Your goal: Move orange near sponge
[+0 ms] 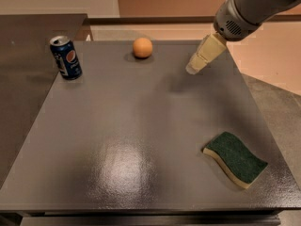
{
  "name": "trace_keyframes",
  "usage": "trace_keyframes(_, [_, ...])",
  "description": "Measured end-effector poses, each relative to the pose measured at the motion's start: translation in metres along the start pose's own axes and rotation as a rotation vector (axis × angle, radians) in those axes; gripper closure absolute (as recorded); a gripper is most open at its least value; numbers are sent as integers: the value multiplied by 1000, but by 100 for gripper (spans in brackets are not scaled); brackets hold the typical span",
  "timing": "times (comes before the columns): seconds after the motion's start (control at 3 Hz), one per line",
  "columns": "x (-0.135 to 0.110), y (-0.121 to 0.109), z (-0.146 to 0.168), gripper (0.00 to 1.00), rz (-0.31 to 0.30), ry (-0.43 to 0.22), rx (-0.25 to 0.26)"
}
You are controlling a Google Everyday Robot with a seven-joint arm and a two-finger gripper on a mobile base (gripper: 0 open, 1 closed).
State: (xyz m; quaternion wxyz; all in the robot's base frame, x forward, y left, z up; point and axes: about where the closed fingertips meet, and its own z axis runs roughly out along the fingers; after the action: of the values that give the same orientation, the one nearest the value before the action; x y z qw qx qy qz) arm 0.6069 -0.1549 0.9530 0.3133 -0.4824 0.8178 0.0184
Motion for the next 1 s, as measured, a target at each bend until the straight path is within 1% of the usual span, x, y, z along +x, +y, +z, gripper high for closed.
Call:
trace_keyframes(0.33, [-29,-22,42,0,31,-61,-18])
trace_keyframes(0.67, [-56,-38,80,0,53,-103,-40])
trace_keyframes(1.0, [-79,-45,111,0,79,-136,-65])
